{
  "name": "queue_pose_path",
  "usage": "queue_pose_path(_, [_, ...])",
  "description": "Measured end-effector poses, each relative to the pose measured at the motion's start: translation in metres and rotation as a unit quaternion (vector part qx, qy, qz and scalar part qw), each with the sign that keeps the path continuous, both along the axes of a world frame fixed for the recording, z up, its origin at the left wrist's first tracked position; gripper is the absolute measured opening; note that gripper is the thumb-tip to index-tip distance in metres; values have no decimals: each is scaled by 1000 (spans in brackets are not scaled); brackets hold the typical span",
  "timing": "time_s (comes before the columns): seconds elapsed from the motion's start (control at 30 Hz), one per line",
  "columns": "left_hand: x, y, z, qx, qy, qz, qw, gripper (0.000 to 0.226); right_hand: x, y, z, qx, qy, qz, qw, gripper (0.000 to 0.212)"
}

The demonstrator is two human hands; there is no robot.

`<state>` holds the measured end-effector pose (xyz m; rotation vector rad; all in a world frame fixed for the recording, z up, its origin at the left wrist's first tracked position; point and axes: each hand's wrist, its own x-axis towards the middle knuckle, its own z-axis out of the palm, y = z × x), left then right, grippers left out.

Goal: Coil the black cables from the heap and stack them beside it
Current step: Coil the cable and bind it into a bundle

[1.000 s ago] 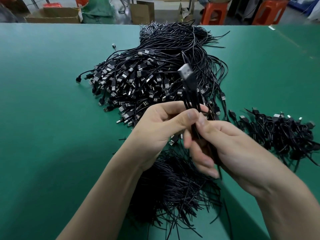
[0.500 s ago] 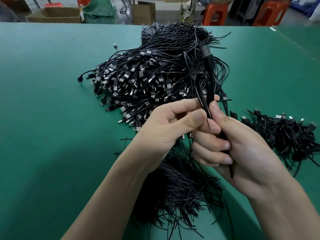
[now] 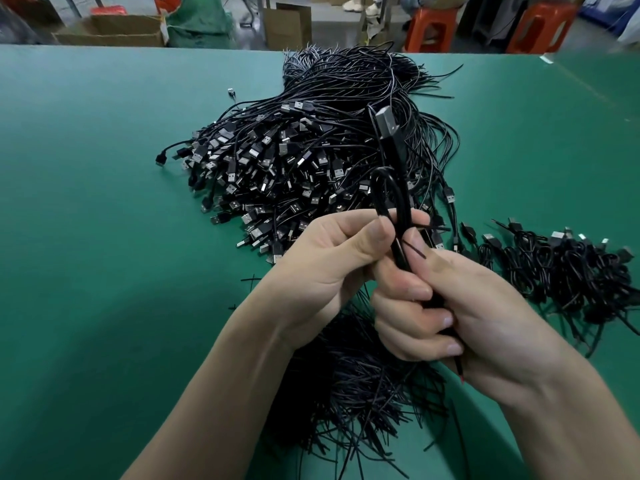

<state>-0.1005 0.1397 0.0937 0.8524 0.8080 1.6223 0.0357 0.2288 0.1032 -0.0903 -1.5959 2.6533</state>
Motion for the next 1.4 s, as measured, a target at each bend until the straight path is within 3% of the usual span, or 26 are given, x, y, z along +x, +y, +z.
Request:
queue_pose_path(0.1, [3,2,1,-1,14,11,1000,29,0,0,1,25,3,-26,999,43])
queue_pose_path(0.3, [6,4,5,-24,162,105,981,24,-1,2,4,101,-23,-114,988,40])
queue_pose_path(0.47, [14,4,9,-42,168,144,974,26,-5,0,3,113,-24,-145,983,37])
queue_pose_path(0.53, [16,4,10,-47,186,146,970,26,-4,1,3,204,-16,-166,965,42])
queue_pose_path(0.6, [18,4,10,-43,219,165,961,26,-3,2,3,338,-24,-213,917,46])
queue_pose_path(0.7, [16,6,9,-19,245,190,951,29,-1,5,1,496,-38,-340,798,35])
queue_pose_path(0.83, [14,4,12,-34,288,176,941,28,3,12,2,597,59,-438,670,18])
queue_pose_path(0.97, [12,3,14,-58,327,143,932,33,8,19,2,671,142,-435,584,13])
queue_pose_path(1.07, [9,2,14,-74,345,124,928,38,10,19,5,682,153,-435,568,13])
queue_pose_path(1.4, [1,0,12,-100,359,99,923,42,8,14,8,684,136,-419,581,12])
